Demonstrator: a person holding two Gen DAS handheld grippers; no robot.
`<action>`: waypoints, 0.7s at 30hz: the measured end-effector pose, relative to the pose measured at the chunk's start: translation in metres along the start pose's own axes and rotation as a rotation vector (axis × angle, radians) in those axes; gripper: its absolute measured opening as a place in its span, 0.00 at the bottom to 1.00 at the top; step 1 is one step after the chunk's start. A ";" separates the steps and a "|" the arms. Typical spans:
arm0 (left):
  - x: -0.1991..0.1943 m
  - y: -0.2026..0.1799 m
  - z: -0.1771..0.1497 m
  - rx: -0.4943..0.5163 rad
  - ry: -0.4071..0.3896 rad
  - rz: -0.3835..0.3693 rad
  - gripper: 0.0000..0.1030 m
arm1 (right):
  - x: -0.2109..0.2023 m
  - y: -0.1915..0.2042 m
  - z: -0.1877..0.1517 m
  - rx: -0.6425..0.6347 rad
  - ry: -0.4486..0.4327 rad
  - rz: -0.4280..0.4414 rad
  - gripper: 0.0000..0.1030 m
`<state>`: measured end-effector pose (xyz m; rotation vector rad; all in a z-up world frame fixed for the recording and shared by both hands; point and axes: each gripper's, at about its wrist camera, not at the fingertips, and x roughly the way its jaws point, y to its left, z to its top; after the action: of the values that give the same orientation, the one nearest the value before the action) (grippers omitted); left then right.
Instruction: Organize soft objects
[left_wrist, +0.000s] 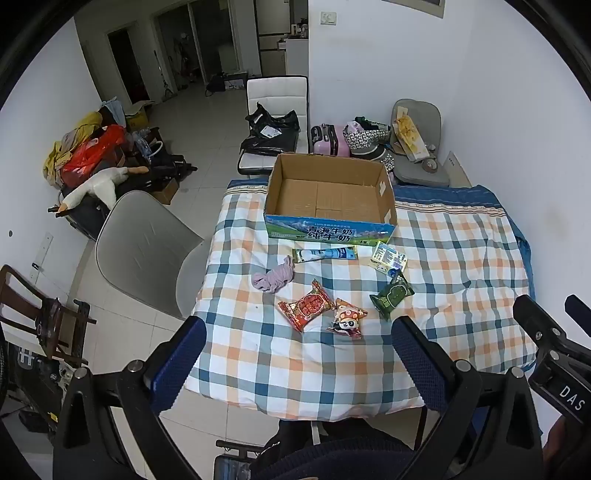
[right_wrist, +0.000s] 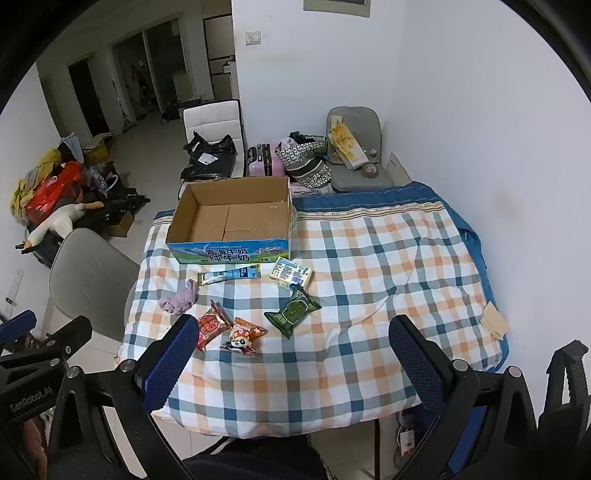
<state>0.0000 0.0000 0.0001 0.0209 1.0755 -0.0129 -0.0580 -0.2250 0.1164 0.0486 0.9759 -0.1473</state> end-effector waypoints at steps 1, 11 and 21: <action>0.000 0.000 0.000 0.000 -0.001 0.001 1.00 | 0.000 0.000 0.000 0.001 0.005 0.000 1.00; 0.006 -0.003 0.008 -0.006 -0.002 0.007 1.00 | -0.001 0.000 0.001 -0.001 0.005 -0.003 1.00; -0.001 0.002 0.006 -0.012 -0.009 0.006 1.00 | -0.003 -0.001 0.001 -0.004 0.004 -0.005 1.00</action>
<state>0.0044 0.0022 0.0037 0.0138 1.0662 -0.0010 -0.0592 -0.2262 0.1195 0.0429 0.9806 -0.1498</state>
